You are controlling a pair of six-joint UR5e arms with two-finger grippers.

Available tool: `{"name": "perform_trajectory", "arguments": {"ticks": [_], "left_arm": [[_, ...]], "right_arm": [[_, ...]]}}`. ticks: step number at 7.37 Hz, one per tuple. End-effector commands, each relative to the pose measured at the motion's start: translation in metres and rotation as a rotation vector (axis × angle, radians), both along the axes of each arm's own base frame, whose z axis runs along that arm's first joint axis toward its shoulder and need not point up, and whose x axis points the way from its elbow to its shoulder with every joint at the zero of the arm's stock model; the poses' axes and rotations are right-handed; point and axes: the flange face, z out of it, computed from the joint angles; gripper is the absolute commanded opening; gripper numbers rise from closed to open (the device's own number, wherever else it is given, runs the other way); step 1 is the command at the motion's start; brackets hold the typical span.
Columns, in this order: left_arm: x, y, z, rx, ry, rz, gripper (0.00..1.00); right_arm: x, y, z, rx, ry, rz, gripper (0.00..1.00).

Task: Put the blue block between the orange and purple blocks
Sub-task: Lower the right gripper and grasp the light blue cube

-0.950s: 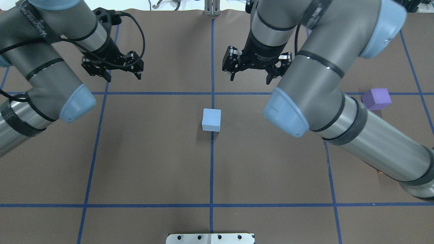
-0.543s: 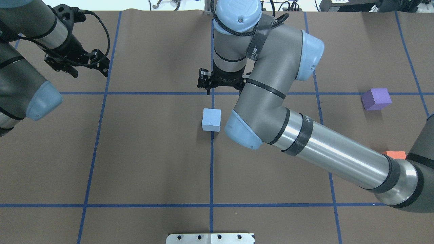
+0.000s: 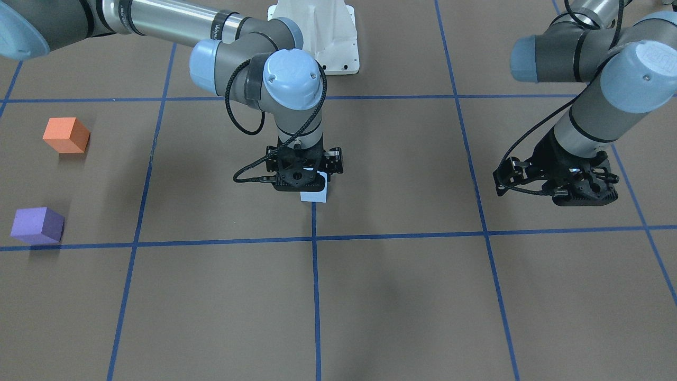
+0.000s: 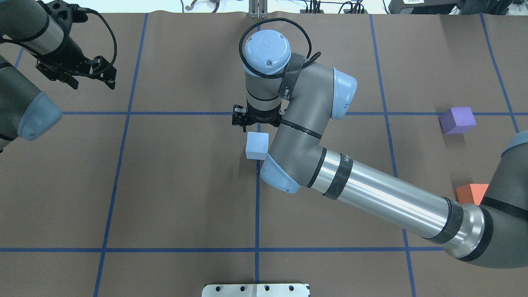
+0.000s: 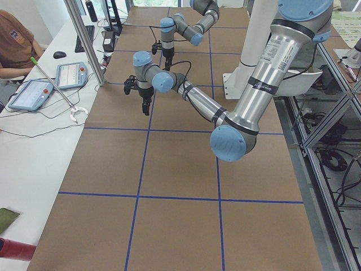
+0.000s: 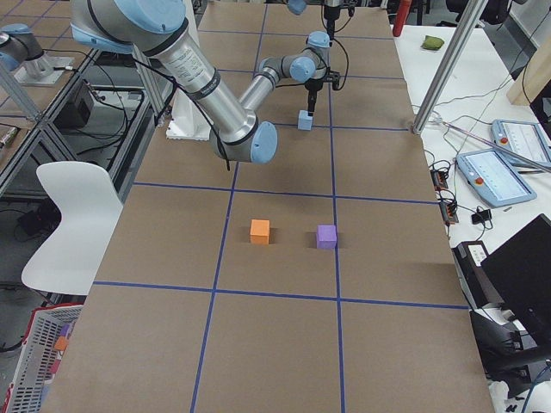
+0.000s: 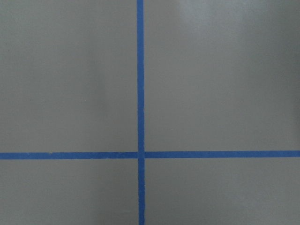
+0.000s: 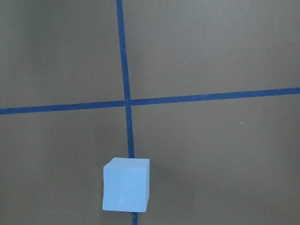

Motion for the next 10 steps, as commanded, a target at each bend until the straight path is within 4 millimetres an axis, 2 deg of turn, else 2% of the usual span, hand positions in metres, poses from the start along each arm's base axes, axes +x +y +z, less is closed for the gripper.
{"name": "perform_trajectory", "arguments": {"ticks": [1, 3, 6, 7, 8, 9, 10], "left_arm": [[-0.001, 0.001, 0.006, -0.006, -0.005, 0.0, 1.0], [-0.002, -0.001, 0.012, 0.007, -0.026, 0.004, 1.0], [0.001, -0.002, 0.02, 0.011, -0.05, 0.003, 1.0], [0.0, -0.002, 0.021, 0.01, -0.051, 0.003, 1.0], [0.001, -0.002, 0.019, 0.013, -0.048, 0.003, 1.0], [0.0, -0.002, 0.018, 0.015, -0.047, 0.003, 1.0], [-0.001, -0.001, 0.014, 0.021, -0.043, 0.002, 1.0]], "right_arm": [[-0.018, 0.01, 0.01, -0.001, 0.022, -0.021, 1.0], [-0.04, 0.01, 0.025, 0.014, 0.024, -0.023, 1.0], [-0.054, 0.012, 0.036, 0.027, 0.018, -0.029, 0.99], [-0.057, 0.011, 0.039, 0.036, 0.013, -0.021, 0.87], [-0.057, 0.012, 0.039, 0.015, 0.013, 0.008, 0.26], [-0.057, 0.012, 0.039, -0.003, 0.015, 0.028, 0.0], [-0.05, 0.014, 0.03, -0.009, 0.008, 0.024, 0.0]]}}
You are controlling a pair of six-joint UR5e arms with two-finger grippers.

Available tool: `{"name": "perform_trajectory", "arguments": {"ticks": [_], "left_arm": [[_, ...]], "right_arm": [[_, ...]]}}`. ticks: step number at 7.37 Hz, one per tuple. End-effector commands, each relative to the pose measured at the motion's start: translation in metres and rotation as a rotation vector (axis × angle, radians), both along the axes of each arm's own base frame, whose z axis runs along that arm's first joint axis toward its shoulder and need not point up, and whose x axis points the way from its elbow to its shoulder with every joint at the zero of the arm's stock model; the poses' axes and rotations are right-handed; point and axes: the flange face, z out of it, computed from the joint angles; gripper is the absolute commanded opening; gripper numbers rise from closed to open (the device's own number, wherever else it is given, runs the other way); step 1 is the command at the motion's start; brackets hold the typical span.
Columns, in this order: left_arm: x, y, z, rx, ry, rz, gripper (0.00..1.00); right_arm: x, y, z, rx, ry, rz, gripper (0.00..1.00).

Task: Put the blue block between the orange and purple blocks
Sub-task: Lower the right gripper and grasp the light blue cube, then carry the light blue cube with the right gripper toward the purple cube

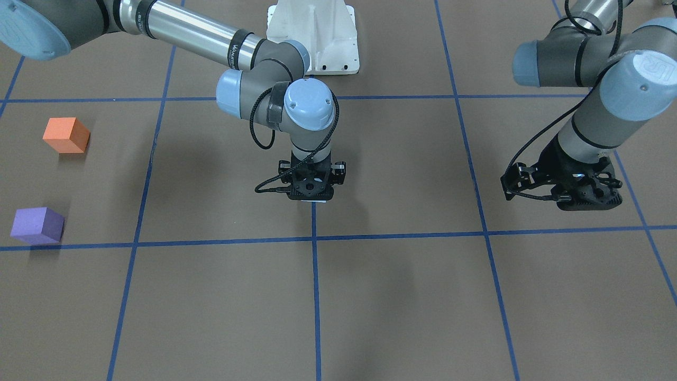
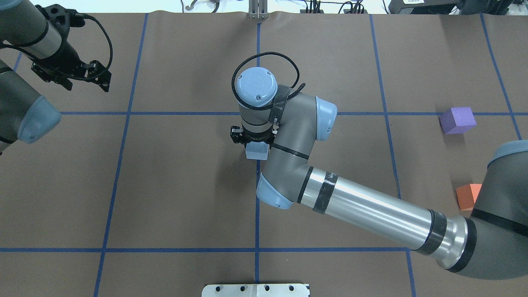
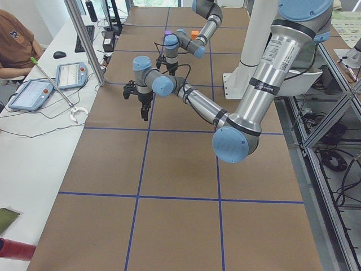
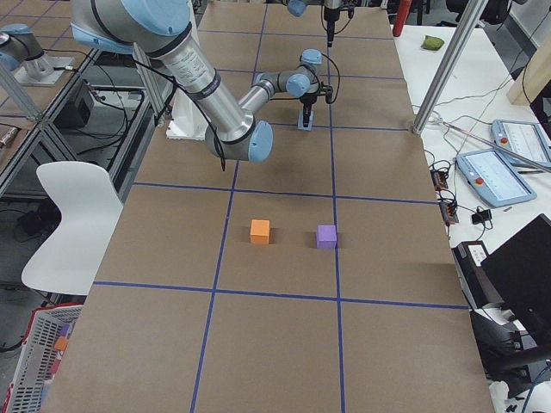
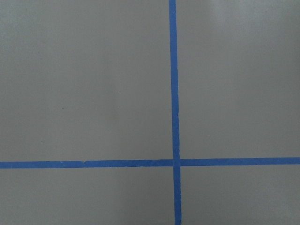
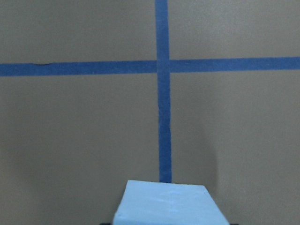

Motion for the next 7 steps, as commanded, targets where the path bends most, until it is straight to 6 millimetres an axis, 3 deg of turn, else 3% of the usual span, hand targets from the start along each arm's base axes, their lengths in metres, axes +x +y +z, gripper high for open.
{"name": "perform_trajectory", "arguments": {"ticks": [1, 2, 3, 4, 5, 6, 7], "left_arm": [[0.0, 0.001, -0.003, 0.005, 0.004, 0.0, 1.0], [-0.001, 0.001, -0.005, 0.009, 0.005, 0.0, 1.0], [-0.003, 0.001, -0.005, 0.015, 0.006, 0.004, 1.0], [-0.005, 0.001, -0.004, 0.028, 0.003, 0.017, 1.0], [-0.008, 0.001, -0.002, 0.053, -0.001, 0.041, 1.0], [-0.03, 0.01, 0.017, 0.107, -0.018, 0.088, 1.0], [-0.07, 0.018, 0.047, 0.153, -0.045, 0.129, 1.0]], "right_arm": [[0.021, 0.009, -0.022, -0.028, 0.021, 0.011, 0.0], [0.052, 0.016, -0.043, -0.038, 0.031, 0.022, 0.0], [0.108, 0.022, -0.049, -0.051, 0.027, 0.029, 0.0], [0.184, 0.038, -0.03, -0.017, 0.023, 0.033, 0.0], [0.247, 0.042, -0.007, 0.051, 0.03, 0.007, 0.0], [0.285, 0.035, 0.009, 0.099, 0.039, -0.017, 0.0], [0.311, 0.038, 0.039, 0.142, 0.063, -0.072, 0.0]]}}
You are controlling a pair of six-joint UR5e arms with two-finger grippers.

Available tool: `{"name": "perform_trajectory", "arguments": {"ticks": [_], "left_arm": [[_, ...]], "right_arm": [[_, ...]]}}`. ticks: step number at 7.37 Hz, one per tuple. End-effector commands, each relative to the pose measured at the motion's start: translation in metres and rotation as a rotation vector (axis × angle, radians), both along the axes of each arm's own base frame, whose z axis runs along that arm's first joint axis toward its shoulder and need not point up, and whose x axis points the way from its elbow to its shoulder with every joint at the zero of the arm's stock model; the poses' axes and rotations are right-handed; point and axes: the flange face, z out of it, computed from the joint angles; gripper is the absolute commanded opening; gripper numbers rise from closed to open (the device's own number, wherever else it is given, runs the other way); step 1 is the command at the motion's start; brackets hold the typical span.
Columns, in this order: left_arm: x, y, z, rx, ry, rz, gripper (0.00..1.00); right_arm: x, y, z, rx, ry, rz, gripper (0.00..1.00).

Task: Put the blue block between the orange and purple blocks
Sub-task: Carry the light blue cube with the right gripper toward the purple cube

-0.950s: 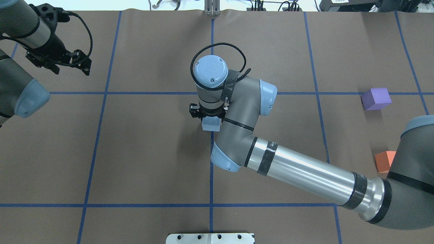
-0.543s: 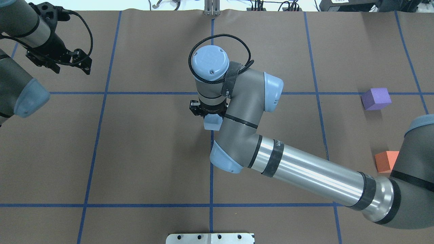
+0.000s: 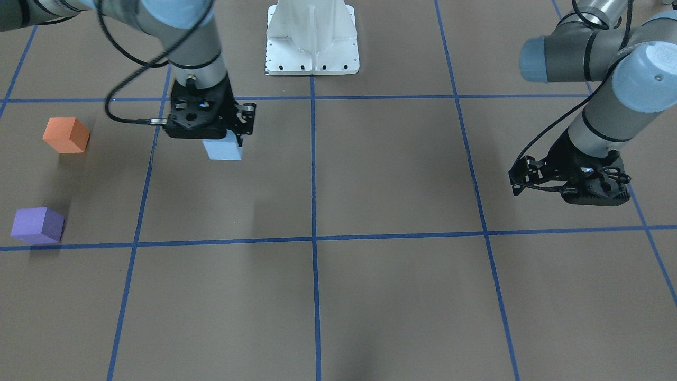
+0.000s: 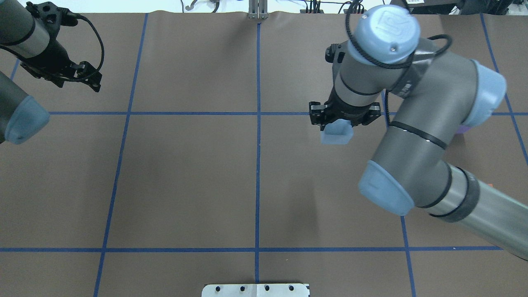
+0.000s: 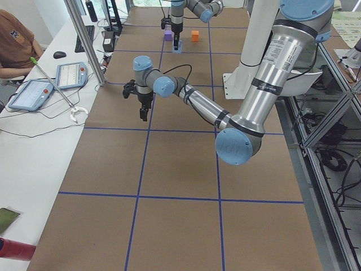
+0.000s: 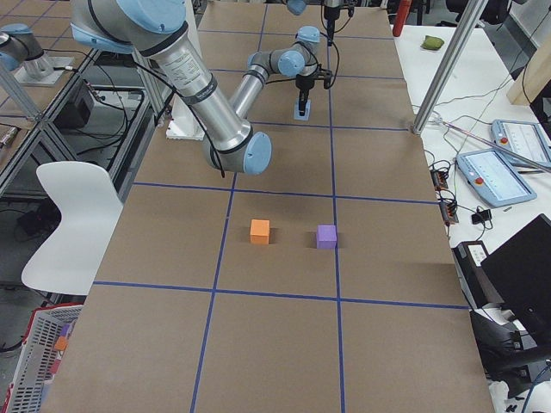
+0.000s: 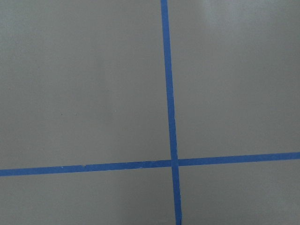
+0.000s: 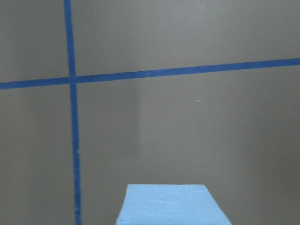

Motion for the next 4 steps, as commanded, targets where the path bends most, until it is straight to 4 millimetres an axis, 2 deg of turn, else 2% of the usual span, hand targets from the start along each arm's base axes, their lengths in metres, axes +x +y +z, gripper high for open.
{"name": "perform_trajectory", "arguments": {"ticks": [1, 2, 3, 4], "left_arm": [[-0.09, 0.019, 0.073, 0.115, -0.06, 0.102, 1.0], [-0.139, 0.03, 0.113, 0.172, -0.095, 0.153, 1.0], [-0.171, 0.039, 0.135, 0.155, -0.112, 0.128, 1.0], [-0.185, 0.041, 0.142, 0.147, -0.124, 0.103, 1.0]], "right_arm": [[0.079, 0.0, 0.064, 0.089, 0.056, -0.101, 0.0], [0.11, -0.011, 0.087, 0.102, 0.069, -0.132, 0.0], [0.137, -0.015, 0.116, 0.092, 0.087, -0.159, 0.0], [0.162, -0.011, 0.154, 0.105, 0.075, -0.151, 0.0]]}}
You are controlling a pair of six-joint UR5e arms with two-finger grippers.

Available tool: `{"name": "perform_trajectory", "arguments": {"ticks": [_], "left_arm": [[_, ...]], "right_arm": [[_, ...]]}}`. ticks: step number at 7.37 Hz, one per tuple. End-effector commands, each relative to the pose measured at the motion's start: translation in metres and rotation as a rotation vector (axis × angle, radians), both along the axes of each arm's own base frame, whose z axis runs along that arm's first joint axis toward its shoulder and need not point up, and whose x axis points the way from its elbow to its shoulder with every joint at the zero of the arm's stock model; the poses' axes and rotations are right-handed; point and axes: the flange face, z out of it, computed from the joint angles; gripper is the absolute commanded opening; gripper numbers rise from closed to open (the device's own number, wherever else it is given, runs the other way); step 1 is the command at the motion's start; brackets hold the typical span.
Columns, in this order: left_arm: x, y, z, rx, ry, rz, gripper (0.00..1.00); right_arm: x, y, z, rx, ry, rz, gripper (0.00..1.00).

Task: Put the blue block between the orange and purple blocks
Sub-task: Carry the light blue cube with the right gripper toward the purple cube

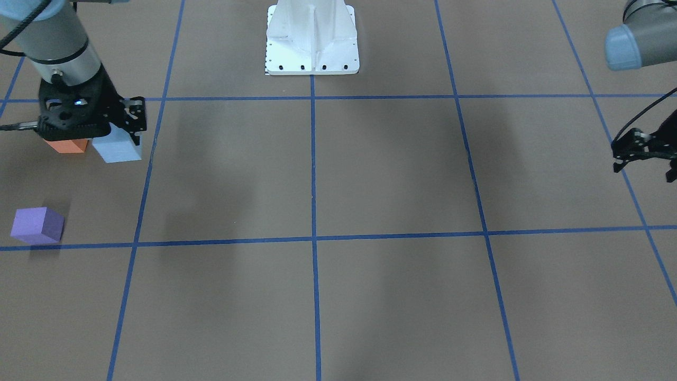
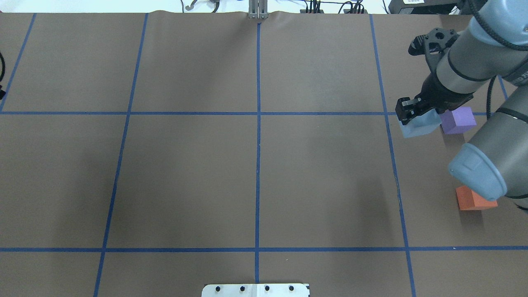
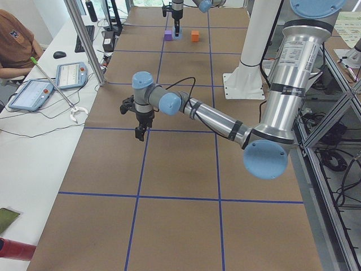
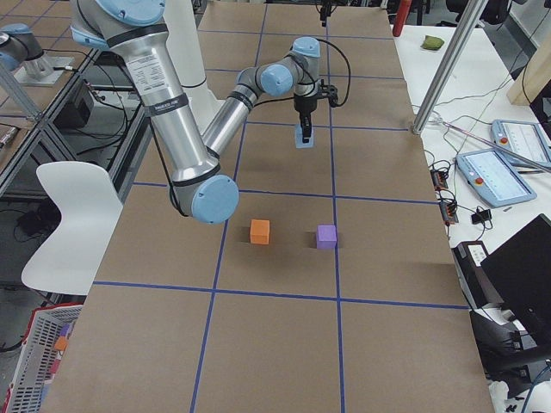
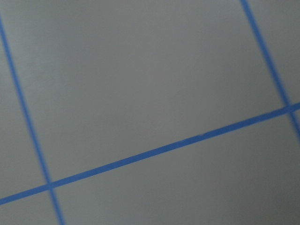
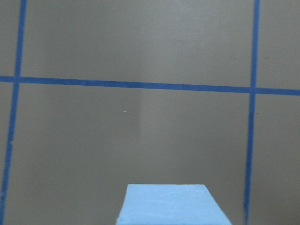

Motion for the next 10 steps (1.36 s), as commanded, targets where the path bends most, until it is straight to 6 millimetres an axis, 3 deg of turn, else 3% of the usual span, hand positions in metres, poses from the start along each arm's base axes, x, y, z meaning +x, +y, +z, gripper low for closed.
{"name": "perform_trajectory", "arguments": {"ticks": [1, 3, 4, 5, 7, 10], "left_arm": [[-0.041, 0.006, 0.028, -0.013, -0.026, -0.037, 1.0], [-0.044, 0.006, 0.032, 0.024, -0.018, -0.043, 1.0], [-0.043, 0.003, 0.043, 0.032, -0.016, -0.043, 1.0], [-0.043, 0.0, 0.054, 0.044, -0.013, -0.044, 1.0], [-0.042, -0.001, 0.06, 0.044, -0.013, -0.043, 1.0], [-0.041, -0.003, 0.068, 0.03, -0.016, -0.041, 1.0]], "right_arm": [[0.061, 0.009, 0.095, 0.021, -0.052, 0.008, 0.0], [0.092, 0.008, 0.187, 0.011, -0.144, 0.013, 0.0], [0.093, 0.01, 0.218, -0.004, -0.129, 0.03, 0.0], [0.091, 0.007, 0.237, -0.01, -0.124, 0.03, 0.0], [0.09, 0.003, 0.25, -0.027, -0.099, 0.046, 0.0], [0.044, 0.017, 0.258, -0.065, -0.06, 0.016, 0.0]]}}
